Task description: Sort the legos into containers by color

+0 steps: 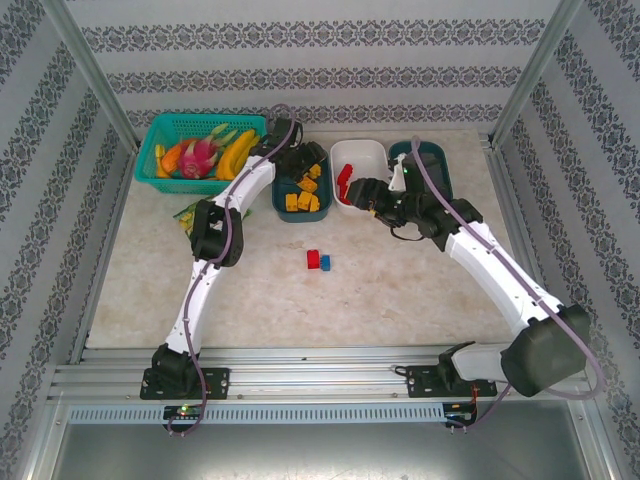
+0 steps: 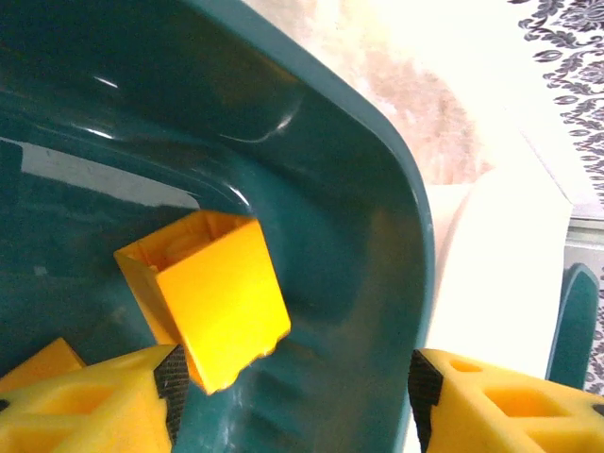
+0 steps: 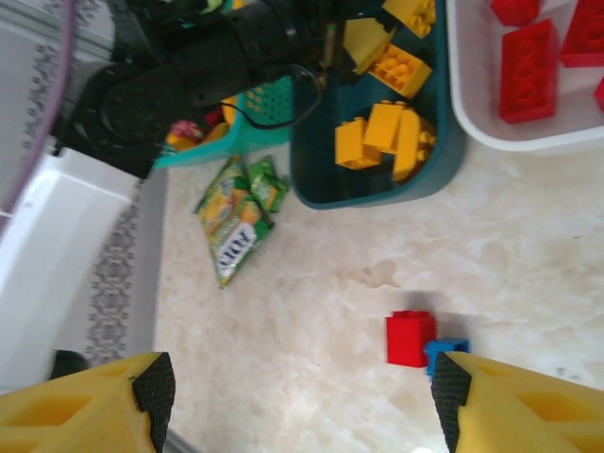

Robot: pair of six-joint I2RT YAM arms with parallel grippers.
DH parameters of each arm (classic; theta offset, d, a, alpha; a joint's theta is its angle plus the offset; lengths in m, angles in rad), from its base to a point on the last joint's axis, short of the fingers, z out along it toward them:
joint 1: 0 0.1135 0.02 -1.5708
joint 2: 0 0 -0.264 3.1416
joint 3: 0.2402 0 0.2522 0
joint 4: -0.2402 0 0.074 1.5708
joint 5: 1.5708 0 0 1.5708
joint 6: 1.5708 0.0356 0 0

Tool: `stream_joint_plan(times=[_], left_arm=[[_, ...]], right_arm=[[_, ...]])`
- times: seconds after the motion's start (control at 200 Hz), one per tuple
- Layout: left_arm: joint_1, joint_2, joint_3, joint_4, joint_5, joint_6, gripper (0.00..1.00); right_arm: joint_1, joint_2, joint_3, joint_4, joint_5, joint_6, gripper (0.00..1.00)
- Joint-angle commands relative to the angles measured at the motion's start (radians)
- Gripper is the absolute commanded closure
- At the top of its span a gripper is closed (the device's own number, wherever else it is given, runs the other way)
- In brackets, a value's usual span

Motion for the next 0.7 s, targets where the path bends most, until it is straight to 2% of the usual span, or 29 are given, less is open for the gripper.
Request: stream_joint_plan(times=[0.0, 0.15, 0.285, 0.46, 0.59, 0.694], left_arm=[[0.010, -0.115, 0.022, -0.022, 0.016, -0.004, 0.31], [0.010, -0.255, -0.035, -0.102, -0.021, 0.028, 0.29], [0.009, -0.461, -0.212, -0.124, -0.098, 0.069, 0.27], [0.011, -0.769, -0.553, -0.151, -0.209, 0.107, 0.26], [0.009, -1.007, -0.876, -0.111, -0.192, 0.095, 0.27], [0.004, -1.179, -1.098, -0.113, -0.173, 0.090, 0.27]], right_arm=[[0.050, 0.050, 0.079, -0.122, 0.103, -0.129, 0.26], [0.135, 0.173, 0.177, -0.227, 0.196, -0.214, 0.28], [0.190, 0.292, 0.253, -0.284, 0.248, -0.244, 0.32], [0.218, 0.400, 0.310, -0.354, 0.313, -0.204, 0.36], [0.223, 0.447, 0.285, -0.376, 0.278, -0.158, 0.41], [0.255, 0.449, 0.249, -0.385, 0.265, -0.202, 0.42]])
